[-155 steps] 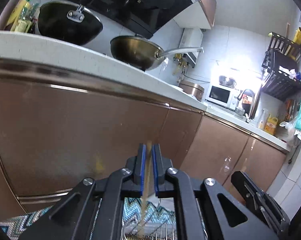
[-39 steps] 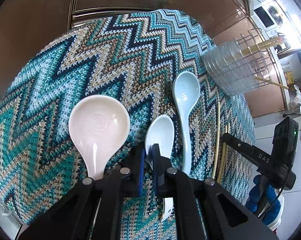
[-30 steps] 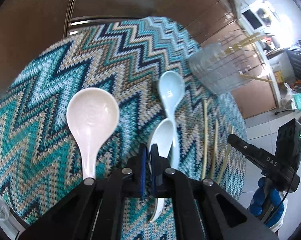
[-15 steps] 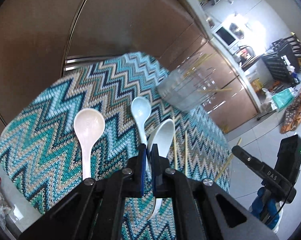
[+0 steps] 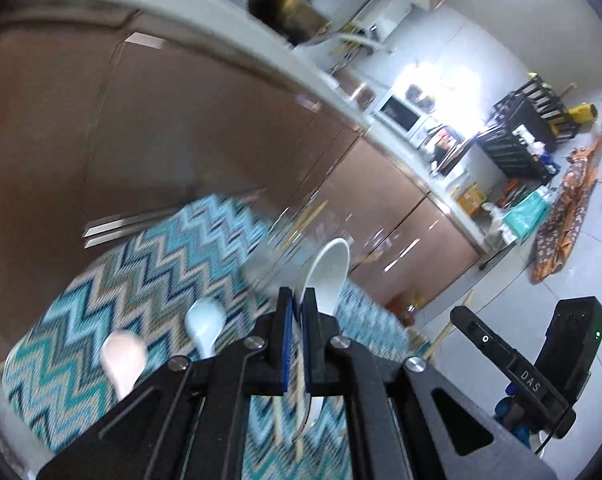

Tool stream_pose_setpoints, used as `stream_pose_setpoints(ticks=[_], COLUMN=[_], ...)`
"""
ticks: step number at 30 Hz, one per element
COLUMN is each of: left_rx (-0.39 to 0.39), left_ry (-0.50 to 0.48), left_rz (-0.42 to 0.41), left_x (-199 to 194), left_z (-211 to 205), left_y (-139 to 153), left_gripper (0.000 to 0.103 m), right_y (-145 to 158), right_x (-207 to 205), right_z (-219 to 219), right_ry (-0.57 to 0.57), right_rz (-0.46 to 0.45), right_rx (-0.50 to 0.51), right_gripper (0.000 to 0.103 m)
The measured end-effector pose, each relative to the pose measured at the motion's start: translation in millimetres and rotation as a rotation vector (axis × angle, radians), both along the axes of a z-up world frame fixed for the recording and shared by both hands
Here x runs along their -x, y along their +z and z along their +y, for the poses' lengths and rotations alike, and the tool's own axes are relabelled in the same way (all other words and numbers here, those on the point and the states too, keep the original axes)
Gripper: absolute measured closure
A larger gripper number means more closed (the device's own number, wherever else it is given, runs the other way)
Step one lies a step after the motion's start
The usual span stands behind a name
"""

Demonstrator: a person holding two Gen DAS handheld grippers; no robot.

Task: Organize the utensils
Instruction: 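Carry the spoon and chopstick over the utensil holder and drop them in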

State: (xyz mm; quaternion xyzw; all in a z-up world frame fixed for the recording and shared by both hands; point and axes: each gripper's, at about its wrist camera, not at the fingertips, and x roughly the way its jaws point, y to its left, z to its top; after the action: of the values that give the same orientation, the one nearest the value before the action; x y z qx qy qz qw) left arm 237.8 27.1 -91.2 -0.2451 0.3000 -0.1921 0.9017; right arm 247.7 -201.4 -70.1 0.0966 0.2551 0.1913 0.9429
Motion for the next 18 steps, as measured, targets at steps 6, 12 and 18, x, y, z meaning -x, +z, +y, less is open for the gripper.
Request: stream_pose_setpoints(ticks=[6, 12, 18], left_rx=[0.021, -0.034, -0.121], left_ry=[0.022, 0.124, 0.234], left_rz=[-0.153, -0.257, -0.261], left_x=[-46.1, -101.5, -158.0], left_z=[-37.7, -77.9, -109.0], left_y=[47.6, 56.3, 28.9], left_gripper=[0.099, 0.099, 0.1], right_y=[47.5, 51.6, 18.9], right_x=[-31.0, -85.5, -135.0], right_z=[-15.3, -29.6, -33.2], right_ry=[-0.039, -0.103, -0.154], right_rz=[-0.218, -0.332, -0.337], right_rx=[-0.036, -0.028, 0.02], right_gripper=[0.097, 0.097, 0.097])
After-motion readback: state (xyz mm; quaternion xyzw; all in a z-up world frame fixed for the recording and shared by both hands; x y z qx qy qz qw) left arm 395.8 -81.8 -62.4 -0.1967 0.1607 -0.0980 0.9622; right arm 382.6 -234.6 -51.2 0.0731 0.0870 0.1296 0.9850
